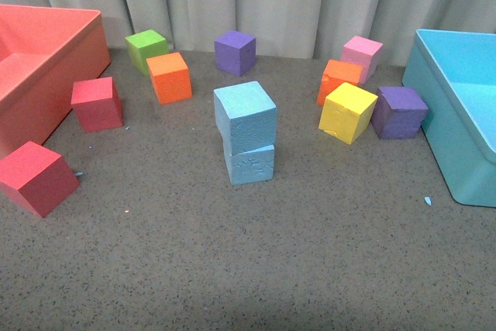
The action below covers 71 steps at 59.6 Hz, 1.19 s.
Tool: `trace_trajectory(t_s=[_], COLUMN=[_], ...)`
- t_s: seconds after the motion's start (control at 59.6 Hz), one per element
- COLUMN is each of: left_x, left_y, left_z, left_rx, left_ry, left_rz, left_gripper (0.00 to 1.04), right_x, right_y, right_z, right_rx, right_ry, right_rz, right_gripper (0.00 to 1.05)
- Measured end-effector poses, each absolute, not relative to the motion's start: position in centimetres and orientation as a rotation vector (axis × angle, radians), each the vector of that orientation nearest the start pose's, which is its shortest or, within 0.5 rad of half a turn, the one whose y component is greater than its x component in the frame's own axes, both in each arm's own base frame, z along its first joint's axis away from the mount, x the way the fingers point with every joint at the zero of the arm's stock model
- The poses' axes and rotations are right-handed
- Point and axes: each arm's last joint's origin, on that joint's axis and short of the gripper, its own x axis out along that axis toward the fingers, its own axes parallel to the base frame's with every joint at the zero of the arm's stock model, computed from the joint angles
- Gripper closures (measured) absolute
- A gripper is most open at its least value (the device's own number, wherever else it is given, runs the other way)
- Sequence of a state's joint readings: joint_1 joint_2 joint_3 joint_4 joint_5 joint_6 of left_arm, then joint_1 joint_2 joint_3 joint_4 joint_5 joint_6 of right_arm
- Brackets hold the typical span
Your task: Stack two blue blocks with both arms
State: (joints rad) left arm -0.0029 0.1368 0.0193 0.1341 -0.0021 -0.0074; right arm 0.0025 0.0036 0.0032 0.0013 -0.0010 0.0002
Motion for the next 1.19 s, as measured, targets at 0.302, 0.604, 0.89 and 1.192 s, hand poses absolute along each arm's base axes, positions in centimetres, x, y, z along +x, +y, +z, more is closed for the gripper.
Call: trace_trajectory(t_s=[0.302,0.604,0.89,1.192], left_x=[9.68,9.68,9.68,9.68], left_y=[-0.03,-0.03,-0.03,-0.03], left_z=[16.99,16.99,16.99,16.99], left_rx=[-0.007,-0.007,-0.005,-0.005], left_ry=[-0.016,-0.017,-0.017,-0.017], left_rz=[-0.003,-0.003,-0.002,-0.003], left_gripper=[0.78,0.19,0.07,0.07], right_x=[9.77,9.77,9.77,9.77], right_y=[0.03,0.03,0.03,0.03], right_z=[16.45,16.45,16.45,16.45], right_rx=[0.0,0.0,0.0,0.0], right_ry=[-0.001,-0.001,-0.001,-0.001], right_rz=[0.003,0.003,0.003,0.003], right_gripper=[0.09,0.09,0.09,0.09])
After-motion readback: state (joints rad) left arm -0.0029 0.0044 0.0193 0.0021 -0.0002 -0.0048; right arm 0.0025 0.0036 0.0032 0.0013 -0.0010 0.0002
